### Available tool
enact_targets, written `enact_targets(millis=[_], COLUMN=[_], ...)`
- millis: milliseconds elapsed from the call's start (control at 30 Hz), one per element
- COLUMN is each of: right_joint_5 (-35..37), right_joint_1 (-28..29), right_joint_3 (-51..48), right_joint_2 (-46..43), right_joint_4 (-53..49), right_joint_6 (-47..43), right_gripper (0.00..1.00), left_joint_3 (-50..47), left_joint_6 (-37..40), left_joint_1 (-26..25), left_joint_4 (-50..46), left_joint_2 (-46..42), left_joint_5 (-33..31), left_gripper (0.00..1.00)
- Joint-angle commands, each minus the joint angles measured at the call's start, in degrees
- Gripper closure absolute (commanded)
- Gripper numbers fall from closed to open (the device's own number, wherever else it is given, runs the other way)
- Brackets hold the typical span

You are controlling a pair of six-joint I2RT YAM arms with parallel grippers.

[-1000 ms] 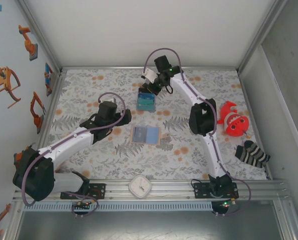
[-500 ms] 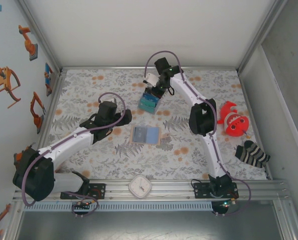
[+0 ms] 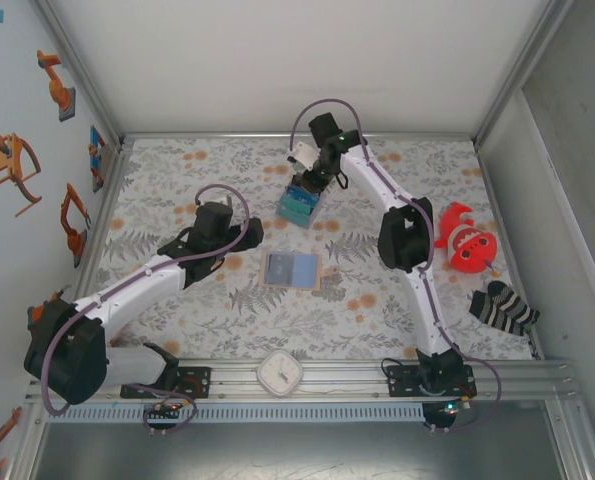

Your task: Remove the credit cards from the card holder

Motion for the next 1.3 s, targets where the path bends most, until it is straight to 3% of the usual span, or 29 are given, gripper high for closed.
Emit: enact_targets(millis=[0, 133, 333, 567, 900, 1267], right_joint_5=[1.43, 4.38, 9.76, 17.97, 19.17, 15.79], right_joint_1=[-0.22, 0.56, 4.33, 14.94, 26.86, 30.06], right_joint_3=[-2.62, -11.71, -36.97, -53.92, -55.92, -50.1], right_joint_2=[-6.78, -14.12, -29.92, -38.57, -34.55, -23.91], right_joint_4=[3.22, 8.41, 20.95, 21.92, 21.12, 21.26], right_joint_6=[6.56, 16.81, 34.13, 45.8, 54.39, 55.22], right_gripper=[0.72, 0.71, 0.66, 0.57, 0.53, 0.47], left_joint_3=[0.58, -0.51, -4.63, -11.02, -17.61, -19.14], left_joint_6=[-1.4, -2.68, -6.37, -9.87, -14.02, -15.72], left_joint_1=[0.42, 0.42, 0.77, 1.39, 1.57, 1.66], left_joint_4=[-0.22, -0.64, 0.01, 1.22, -2.77, -7.34], left_joint_2=[-2.76, -5.54, -10.54, -17.97, -27.3, -31.95], left_joint_5=[-1.19, -4.11, -9.91, -17.41, -26.69, -28.47], left_gripper=[0.03, 0.03, 0.03, 0.03, 0.03, 0.03])
